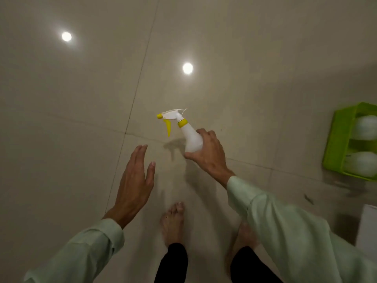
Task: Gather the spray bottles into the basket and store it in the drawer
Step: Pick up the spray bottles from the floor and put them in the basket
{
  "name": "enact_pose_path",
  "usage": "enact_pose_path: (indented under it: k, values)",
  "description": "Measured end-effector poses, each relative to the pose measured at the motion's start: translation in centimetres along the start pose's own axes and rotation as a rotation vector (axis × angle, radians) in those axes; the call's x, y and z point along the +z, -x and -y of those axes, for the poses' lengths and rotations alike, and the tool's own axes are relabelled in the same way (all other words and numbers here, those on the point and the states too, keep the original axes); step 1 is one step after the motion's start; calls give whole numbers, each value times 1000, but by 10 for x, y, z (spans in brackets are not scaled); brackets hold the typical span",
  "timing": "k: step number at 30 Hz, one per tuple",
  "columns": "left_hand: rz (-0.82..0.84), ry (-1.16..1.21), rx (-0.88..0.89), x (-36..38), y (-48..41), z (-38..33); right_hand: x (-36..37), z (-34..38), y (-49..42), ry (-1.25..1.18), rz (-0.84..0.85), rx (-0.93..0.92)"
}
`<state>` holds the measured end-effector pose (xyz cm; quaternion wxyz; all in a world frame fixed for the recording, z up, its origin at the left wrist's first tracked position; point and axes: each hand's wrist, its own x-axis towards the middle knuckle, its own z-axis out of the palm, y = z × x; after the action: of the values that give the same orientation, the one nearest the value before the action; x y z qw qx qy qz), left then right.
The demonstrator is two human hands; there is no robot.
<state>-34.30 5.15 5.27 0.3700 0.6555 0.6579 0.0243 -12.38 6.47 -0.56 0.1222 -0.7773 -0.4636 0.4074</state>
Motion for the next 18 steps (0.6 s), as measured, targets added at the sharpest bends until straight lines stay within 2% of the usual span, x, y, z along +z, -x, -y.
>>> enact_pose_path:
  k: [4, 12, 18]
  values:
    - [36, -33, 107, -4, -1, -80, -84, -17, 18, -244, -226, 97]
    - [107, -83, 358, 34, -2, -281, -242, -97, 65, -435, -568, 255]
    - [213, -126, 468, 89, 9, -385, -304, -168, 92, -594, -737, 312]
